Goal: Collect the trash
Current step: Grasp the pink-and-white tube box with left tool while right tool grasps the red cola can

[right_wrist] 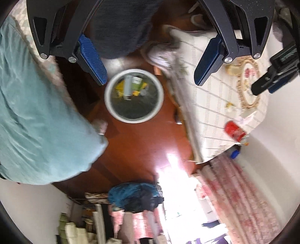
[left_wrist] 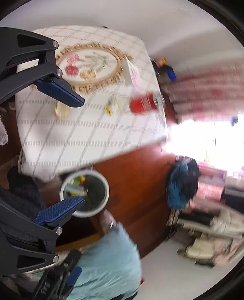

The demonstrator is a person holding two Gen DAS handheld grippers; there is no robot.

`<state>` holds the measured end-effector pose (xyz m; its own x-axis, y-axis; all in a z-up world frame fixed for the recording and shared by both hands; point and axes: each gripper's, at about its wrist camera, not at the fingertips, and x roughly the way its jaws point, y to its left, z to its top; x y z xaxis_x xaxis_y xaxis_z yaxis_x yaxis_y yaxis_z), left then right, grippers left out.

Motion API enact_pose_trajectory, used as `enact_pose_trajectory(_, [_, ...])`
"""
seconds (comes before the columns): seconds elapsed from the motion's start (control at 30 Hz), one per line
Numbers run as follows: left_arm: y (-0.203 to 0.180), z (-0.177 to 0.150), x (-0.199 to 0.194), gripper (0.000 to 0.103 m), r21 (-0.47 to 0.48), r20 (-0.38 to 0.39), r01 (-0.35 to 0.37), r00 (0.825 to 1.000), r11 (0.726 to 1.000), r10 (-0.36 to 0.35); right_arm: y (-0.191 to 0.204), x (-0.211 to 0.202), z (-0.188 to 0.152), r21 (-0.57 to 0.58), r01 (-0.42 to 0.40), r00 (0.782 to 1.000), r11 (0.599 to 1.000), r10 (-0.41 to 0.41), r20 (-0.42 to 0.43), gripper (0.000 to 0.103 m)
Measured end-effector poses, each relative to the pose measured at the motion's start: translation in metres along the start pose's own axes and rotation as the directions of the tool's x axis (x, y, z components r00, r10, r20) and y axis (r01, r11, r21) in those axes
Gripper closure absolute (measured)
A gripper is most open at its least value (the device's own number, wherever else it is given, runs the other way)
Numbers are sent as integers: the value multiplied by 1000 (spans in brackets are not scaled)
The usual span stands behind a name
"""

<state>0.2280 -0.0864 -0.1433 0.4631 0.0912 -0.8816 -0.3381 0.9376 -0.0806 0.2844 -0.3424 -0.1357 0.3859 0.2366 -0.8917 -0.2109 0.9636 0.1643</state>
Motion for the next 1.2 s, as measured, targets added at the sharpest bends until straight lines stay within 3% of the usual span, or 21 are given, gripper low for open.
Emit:
enact_pose_trajectory(0.13, [66,-5,27,7,-103,-40,-109,994,989,105,56,27,14,-80,-84,996,993,82,-31,8])
enact_pose_trajectory(0.3, [164,-12,84,7,-240,-163,-266,959,934,232,145,82,35,-197,-188,981,962,174,-84,8])
enact_pose_trajectory(0.5, [255,-7,143,7,-369,-272,-364,922,855,275,257,167,79,-336,-196,980,921,170,-106,8])
enact_pose_trajectory(0.63, [282,7,166,7,-359,-277,-398,909,844,311,312,223,111,-398,-180,983,899,150,-106,8])
enact_pose_trajectory(0.77, [287,20,180,7,-246,-248,-426,896,871,369,341,257,126,-434,-195,980,880,164,-110,8])
enact_pose_trajectory(0.9, [275,39,182,7,-73,-163,-417,901,906,402,351,279,132,-416,-221,975,882,191,-112,10])
enact_pose_trajectory(0.93, [268,46,181,7,8,-123,-415,903,910,412,352,283,134,-406,-239,971,882,209,-117,29])
enact_pose_trajectory(1.03, [251,66,184,7,197,-59,-392,910,899,410,345,284,138,-368,-249,968,896,214,-135,32])
enact_pose_trajectory(1.13, [229,85,194,7,406,-19,-336,927,850,375,325,278,146,-308,-249,965,918,209,-160,32])
enact_pose_trajectory(1.2, [215,95,208,7,532,-53,-257,941,807,334,309,272,151,-290,-226,968,930,180,-175,32])
